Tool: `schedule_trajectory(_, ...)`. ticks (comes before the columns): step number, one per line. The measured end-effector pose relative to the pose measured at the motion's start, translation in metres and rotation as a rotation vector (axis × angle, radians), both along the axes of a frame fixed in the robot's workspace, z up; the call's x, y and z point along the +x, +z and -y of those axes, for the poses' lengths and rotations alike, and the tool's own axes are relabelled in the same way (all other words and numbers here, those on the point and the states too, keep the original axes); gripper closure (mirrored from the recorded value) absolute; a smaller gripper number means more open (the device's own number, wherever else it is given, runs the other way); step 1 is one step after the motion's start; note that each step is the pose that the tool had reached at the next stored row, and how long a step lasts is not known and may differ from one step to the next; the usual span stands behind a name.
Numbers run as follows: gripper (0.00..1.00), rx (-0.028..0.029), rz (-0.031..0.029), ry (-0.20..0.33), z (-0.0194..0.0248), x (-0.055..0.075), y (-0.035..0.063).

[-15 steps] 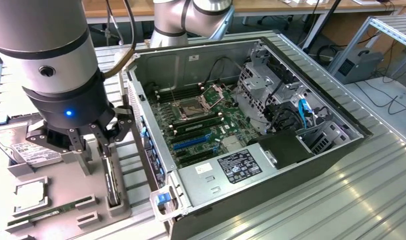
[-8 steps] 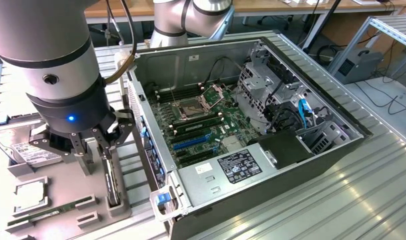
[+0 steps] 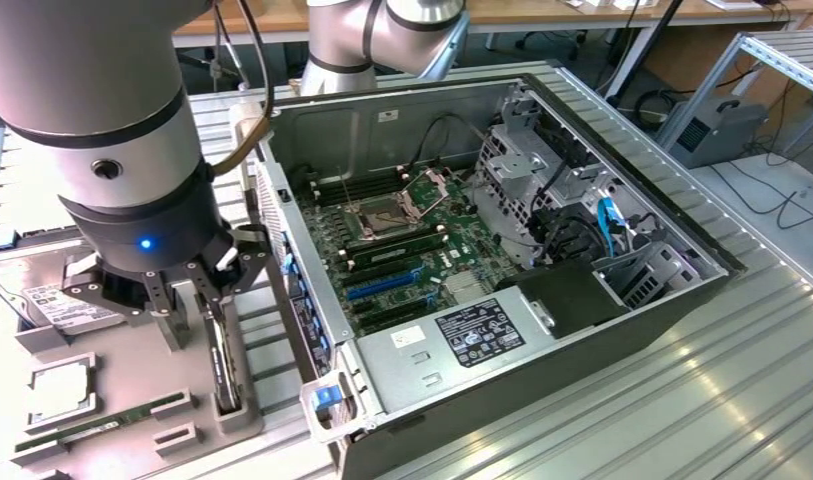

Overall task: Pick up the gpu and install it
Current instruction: 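Pick up the gpu and move the gpu toward the slot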

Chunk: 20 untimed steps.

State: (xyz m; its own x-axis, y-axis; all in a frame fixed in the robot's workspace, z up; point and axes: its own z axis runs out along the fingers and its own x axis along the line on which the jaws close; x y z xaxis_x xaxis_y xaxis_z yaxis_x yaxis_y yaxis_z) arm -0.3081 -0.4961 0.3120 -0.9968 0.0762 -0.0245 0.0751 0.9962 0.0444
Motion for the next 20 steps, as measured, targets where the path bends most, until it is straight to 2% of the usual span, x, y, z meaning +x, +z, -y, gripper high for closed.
schedule_trajectory(8, 0.64, 0.0, 0.0, 0.0, 0.0, 0.0, -0.0133)
schedule_trajectory(13, 0.64, 0.0, 0.0001, 0.0, 0.0, 0.0, -0.0275)
schedule_trajectory(16, 0.64, 0.0, 0.0, 0.0, 0.0, 0.002, -0.0287)
schedule_trajectory(20, 0.64, 0.0, 0.0, 0.0, 0.0, 0.004, -0.0369)
